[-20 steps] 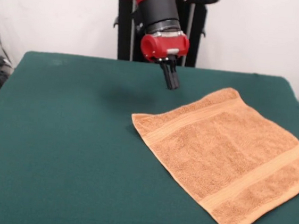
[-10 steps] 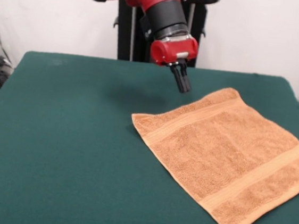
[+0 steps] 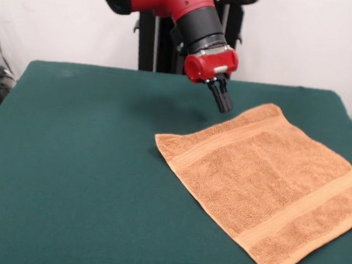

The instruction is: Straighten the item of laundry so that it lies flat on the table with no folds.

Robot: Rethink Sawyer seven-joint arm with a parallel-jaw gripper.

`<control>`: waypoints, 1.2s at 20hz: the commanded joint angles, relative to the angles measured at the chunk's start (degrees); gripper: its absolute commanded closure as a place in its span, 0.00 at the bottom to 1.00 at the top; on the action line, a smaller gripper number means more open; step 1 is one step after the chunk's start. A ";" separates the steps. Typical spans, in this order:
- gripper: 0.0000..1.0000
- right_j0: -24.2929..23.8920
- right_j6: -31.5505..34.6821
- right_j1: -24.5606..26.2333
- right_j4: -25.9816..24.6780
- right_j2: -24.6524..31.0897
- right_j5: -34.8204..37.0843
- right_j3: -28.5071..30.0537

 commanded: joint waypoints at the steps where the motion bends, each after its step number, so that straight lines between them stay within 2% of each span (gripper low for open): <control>1: 1.00 -0.15 10.58 4.02 -2.61 7.89 -3.66 -7.12; 9: 1.00 1.09 10.03 5.47 0.48 8.15 -3.58 -9.49; 24: 1.00 0.43 9.64 4.66 -1.81 7.89 -2.50 -9.79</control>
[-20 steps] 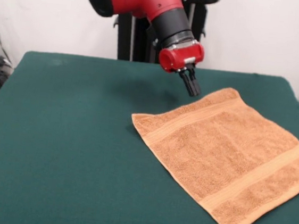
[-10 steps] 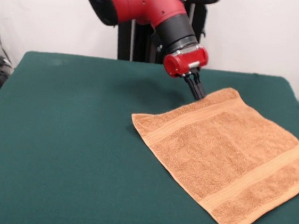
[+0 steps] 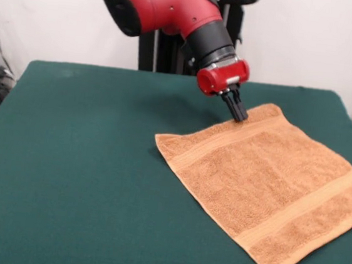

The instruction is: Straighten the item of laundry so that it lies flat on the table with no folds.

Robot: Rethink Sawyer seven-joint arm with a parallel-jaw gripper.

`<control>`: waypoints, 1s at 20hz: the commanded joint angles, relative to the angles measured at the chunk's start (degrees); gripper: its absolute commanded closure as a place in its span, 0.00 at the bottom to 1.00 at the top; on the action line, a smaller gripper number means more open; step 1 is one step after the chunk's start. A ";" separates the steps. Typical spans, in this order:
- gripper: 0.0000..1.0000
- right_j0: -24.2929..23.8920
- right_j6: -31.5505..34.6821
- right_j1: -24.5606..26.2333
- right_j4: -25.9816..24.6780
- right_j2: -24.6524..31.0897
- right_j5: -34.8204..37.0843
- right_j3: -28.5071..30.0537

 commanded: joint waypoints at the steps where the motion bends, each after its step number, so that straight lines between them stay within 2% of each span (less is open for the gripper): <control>1: 1.00 0.33 10.31 -1.75 -1.75 5.84 0.40 -6.63; 6: 1.00 0.52 10.91 -3.35 -0.47 6.28 0.78 -5.82; 13: 1.00 1.94 8.42 -0.09 2.42 5.34 -1.15 -9.11; 20: 1.00 2.31 7.78 2.20 2.53 5.19 -2.38 -11.47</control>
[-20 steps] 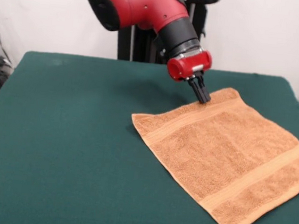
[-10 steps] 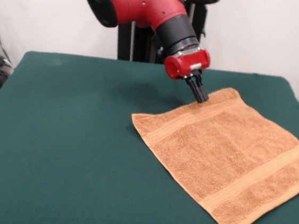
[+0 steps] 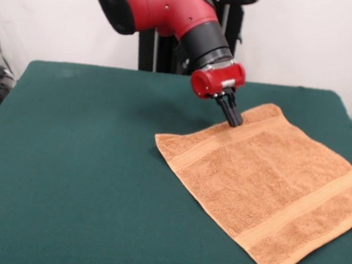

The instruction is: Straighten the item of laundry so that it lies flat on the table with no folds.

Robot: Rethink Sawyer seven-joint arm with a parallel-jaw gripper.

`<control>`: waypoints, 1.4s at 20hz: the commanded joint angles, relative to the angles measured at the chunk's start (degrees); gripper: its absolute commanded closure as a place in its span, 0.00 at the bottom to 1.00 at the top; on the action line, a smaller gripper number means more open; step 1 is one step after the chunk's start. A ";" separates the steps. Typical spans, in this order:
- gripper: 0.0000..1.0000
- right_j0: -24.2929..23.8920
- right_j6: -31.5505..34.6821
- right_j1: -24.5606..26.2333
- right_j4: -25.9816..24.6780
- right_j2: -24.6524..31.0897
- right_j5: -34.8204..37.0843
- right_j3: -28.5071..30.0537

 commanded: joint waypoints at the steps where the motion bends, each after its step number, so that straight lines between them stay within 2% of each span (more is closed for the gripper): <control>1: 1.00 1.96 7.74 4.71 2.61 5.11 -2.24 -9.40; 6: 1.00 2.23 8.03 5.67 3.07 4.94 -2.00 -10.60; 11: 1.00 2.57 11.60 7.76 0.96 5.59 5.76 -13.81; 15: 1.00 2.87 11.96 8.81 1.20 5.67 6.74 -15.19; 18: 1.00 0.71 17.26 10.21 -4.05 9.92 17.71 -16.90; 19: 1.00 -0.93 17.60 10.87 -5.27 12.52 23.36 -16.99; 20: 1.00 -2.06 17.65 11.42 -6.19 14.18 25.74 -17.03; 21: 1.00 -3.59 15.53 12.38 -5.25 16.06 29.98 -16.98; 28: 1.00 -7.77 9.15 14.35 -2.06 20.30 37.00 -16.73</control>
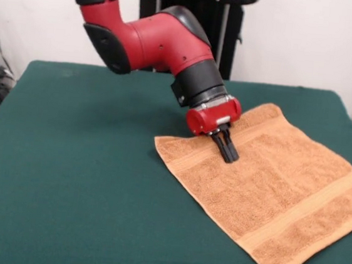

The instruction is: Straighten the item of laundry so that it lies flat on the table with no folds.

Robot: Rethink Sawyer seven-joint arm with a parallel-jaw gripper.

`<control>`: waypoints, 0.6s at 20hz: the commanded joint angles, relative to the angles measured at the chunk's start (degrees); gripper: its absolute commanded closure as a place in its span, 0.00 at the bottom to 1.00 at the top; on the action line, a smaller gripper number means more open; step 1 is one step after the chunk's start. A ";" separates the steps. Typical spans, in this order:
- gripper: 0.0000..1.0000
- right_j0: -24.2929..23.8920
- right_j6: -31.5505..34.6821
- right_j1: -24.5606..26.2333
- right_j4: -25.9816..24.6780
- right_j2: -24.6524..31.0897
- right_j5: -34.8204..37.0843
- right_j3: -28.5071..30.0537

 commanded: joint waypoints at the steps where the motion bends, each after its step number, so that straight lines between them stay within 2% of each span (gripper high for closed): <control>1: 1.00 -1.84 7.17 7.36 2.78 11.41 28.09 -8.66; 5: 1.00 -2.03 3.36 7.80 6.79 11.18 32.97 -9.00; 12: 1.00 -0.77 4.60 7.35 6.98 10.18 29.12 -9.43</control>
